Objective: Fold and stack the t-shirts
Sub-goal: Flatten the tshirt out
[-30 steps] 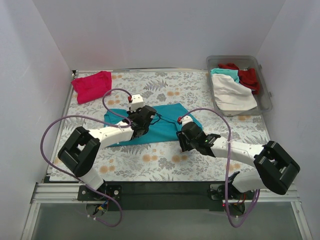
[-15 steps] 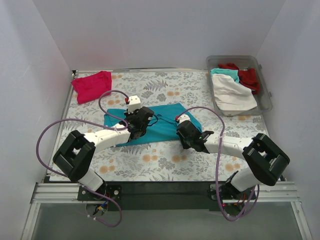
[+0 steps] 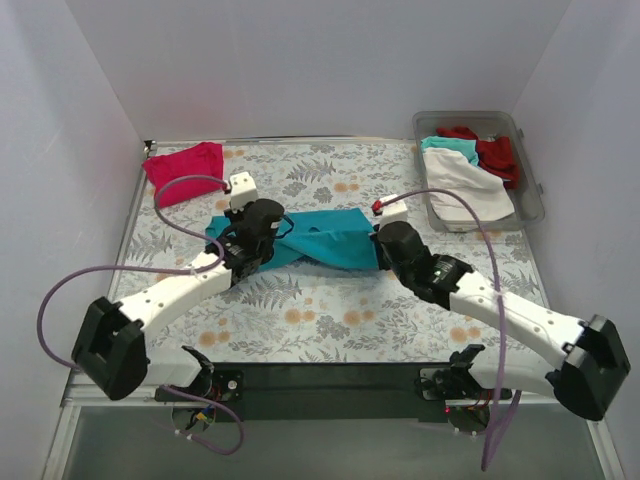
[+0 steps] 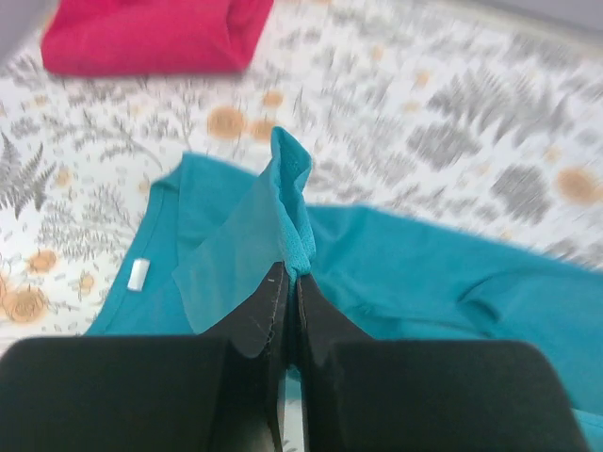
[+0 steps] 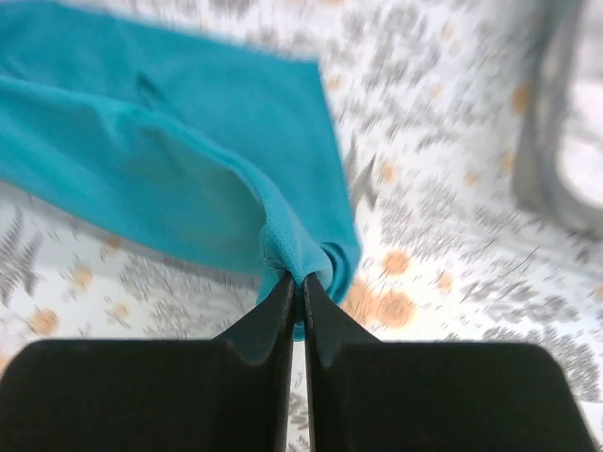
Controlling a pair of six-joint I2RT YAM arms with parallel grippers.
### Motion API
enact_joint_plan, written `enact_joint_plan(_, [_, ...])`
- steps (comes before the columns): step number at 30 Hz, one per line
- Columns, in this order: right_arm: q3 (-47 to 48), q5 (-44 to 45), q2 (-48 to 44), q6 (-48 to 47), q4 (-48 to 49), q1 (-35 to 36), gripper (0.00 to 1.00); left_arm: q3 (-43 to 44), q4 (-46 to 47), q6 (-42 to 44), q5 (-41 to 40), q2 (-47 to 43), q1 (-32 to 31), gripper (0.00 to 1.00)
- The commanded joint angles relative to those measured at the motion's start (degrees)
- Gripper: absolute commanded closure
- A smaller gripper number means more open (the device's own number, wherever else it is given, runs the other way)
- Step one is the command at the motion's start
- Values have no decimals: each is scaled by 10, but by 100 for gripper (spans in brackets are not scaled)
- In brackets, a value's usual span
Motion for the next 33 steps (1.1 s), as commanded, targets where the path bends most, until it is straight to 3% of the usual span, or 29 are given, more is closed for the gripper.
enact_joint_plan(1, [51, 81, -72, -52, 4, 3, 99, 39, 21, 41, -35, -78, 4, 100])
enact_joint_plan(15, [270, 82, -166, -191, 8, 3, 99, 178, 36, 137, 10, -183, 3, 100])
enact_joint_plan(24, [397, -46, -179, -227, -26, 3, 99, 291, 0, 183, 126, -196, -4, 100])
enact_joint_plan(27, [407, -61, -187, -233, -32, 3, 99, 301, -1, 185, 162, -203, -5, 100])
enact_joint_plan(33, [396, -21, -167, -247, -29, 3, 99, 343, 12, 242, 120, -148, -5, 100])
